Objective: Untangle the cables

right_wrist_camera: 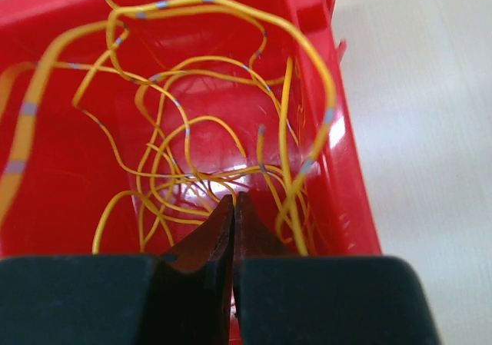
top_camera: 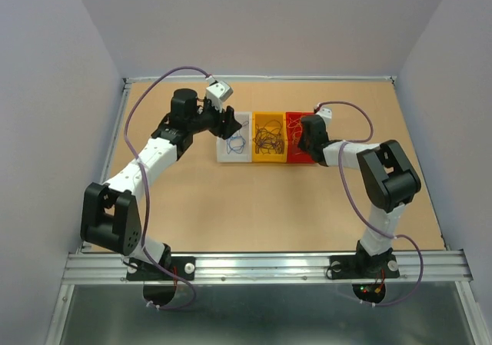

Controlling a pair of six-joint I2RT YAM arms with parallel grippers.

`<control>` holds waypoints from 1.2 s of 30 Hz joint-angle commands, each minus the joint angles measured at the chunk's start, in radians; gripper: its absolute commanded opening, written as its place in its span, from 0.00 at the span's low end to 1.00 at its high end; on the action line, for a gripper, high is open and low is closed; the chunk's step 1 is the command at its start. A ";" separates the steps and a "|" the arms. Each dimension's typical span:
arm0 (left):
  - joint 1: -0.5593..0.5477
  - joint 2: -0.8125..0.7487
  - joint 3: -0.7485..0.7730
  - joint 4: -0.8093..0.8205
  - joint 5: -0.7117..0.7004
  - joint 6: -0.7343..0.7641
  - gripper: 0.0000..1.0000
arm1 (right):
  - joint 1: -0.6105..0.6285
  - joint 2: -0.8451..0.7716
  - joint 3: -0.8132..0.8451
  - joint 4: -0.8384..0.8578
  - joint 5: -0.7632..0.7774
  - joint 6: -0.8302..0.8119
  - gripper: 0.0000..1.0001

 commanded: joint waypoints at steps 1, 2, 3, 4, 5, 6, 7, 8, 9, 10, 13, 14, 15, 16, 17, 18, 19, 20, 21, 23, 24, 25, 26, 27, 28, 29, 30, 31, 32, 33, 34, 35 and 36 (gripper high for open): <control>-0.012 -0.093 -0.066 0.127 0.027 0.032 0.66 | 0.014 0.002 0.065 -0.024 0.056 -0.028 0.05; -0.010 -0.104 -0.076 0.131 0.016 0.032 0.66 | 0.014 -0.012 0.059 -0.023 0.063 -0.031 0.08; -0.009 -0.113 -0.094 0.136 0.014 0.032 0.66 | 0.014 -0.027 0.056 -0.024 0.066 -0.036 0.11; -0.008 -0.134 -0.105 0.153 0.007 0.032 0.66 | 0.014 -0.063 0.055 -0.024 0.066 -0.046 0.16; -0.008 -0.145 -0.117 0.164 0.004 0.032 0.66 | 0.014 -0.081 0.052 -0.024 0.066 -0.052 0.19; -0.007 -0.162 -0.141 0.182 -0.003 0.034 0.66 | 0.014 -0.103 0.045 -0.026 0.063 -0.057 0.22; -0.008 -0.171 -0.152 0.191 -0.009 0.035 0.66 | 0.014 -0.144 0.045 -0.030 0.059 -0.065 0.23; -0.007 -0.179 -0.162 0.200 -0.021 0.035 0.67 | 0.014 -0.164 0.045 -0.035 0.054 -0.068 0.23; -0.007 -0.184 -0.177 0.207 -0.026 0.035 0.67 | 0.014 -0.185 0.044 -0.039 0.051 -0.071 0.24; -0.007 -0.190 -0.180 0.214 -0.029 0.038 0.67 | 0.014 -0.201 0.047 -0.050 0.045 -0.077 0.26; -0.005 -0.199 -0.180 0.210 -0.032 0.041 0.67 | 0.014 -0.253 0.058 -0.076 0.043 -0.085 0.44; -0.004 -0.199 -0.182 0.208 -0.029 0.041 0.67 | 0.014 -0.268 0.067 -0.081 0.042 -0.089 0.51; -0.004 -0.199 -0.183 0.207 -0.029 0.041 0.67 | 0.014 -0.271 0.073 -0.082 0.042 -0.092 0.66; -0.004 -0.201 -0.185 0.207 -0.027 0.041 0.67 | 0.014 -0.270 0.096 -0.082 0.049 -0.100 0.70; -0.004 -0.202 -0.186 0.207 -0.029 0.041 0.67 | 0.014 -0.264 0.111 -0.082 0.049 -0.106 0.74; -0.004 -0.201 -0.186 0.207 -0.027 0.043 0.67 | 0.014 -0.255 0.130 -0.084 0.046 -0.117 0.77; -0.004 -0.202 -0.186 0.207 -0.029 0.046 0.67 | 0.013 -0.223 0.156 -0.087 0.040 -0.137 0.83; -0.004 -0.201 -0.189 0.207 -0.029 0.044 0.67 | 0.013 -0.204 0.203 -0.088 0.033 -0.146 0.86; -0.004 -0.201 -0.188 0.207 -0.029 0.044 0.67 | 0.010 -0.180 0.234 -0.095 0.022 -0.154 0.87; -0.004 -0.196 -0.191 0.210 -0.024 0.046 0.67 | -0.001 -0.111 0.315 -0.104 -0.032 -0.170 0.84; -0.004 -0.196 -0.191 0.210 -0.024 0.047 0.67 | -0.007 -0.089 0.338 -0.110 -0.046 -0.172 0.77; -0.004 -0.190 -0.192 0.210 -0.027 0.049 0.67 | -0.010 -0.045 0.358 -0.114 -0.058 -0.177 0.75; -0.002 -0.190 -0.191 0.210 -0.029 0.049 0.67 | -0.013 -0.025 0.383 -0.116 -0.064 -0.180 0.73; -0.002 -0.187 -0.191 0.210 -0.030 0.049 0.67 | -0.017 -0.009 0.401 -0.119 -0.069 -0.183 0.73; -0.002 -0.185 -0.191 0.208 -0.030 0.050 0.67 | -0.023 0.012 0.435 -0.124 -0.072 -0.184 0.73; -0.001 -0.182 -0.189 0.210 -0.029 0.052 0.67 | -0.024 0.044 0.450 -0.125 -0.078 -0.187 0.73; -0.002 -0.182 -0.189 0.210 -0.029 0.053 0.67 | -0.026 0.064 0.464 -0.128 -0.081 -0.192 0.72; -0.002 -0.184 -0.189 0.210 -0.029 0.053 0.67 | -0.029 0.078 0.494 -0.130 -0.083 -0.195 0.69; -0.002 -0.182 -0.188 0.210 -0.030 0.055 0.67 | -0.030 0.092 0.504 -0.133 -0.081 -0.197 0.69; -0.001 -0.182 -0.191 0.210 -0.030 0.058 0.67 | -0.032 0.115 0.513 -0.134 -0.079 -0.200 0.68; -0.002 -0.182 -0.189 0.210 -0.030 0.058 0.67 | -0.032 0.123 0.518 -0.138 -0.079 -0.201 0.67; -0.002 -0.182 -0.191 0.211 -0.030 0.058 0.67 | -0.032 0.133 0.524 -0.138 -0.078 -0.206 0.66; -0.002 -0.179 -0.191 0.211 -0.030 0.061 0.67 | -0.032 0.138 0.524 -0.139 -0.073 -0.207 0.64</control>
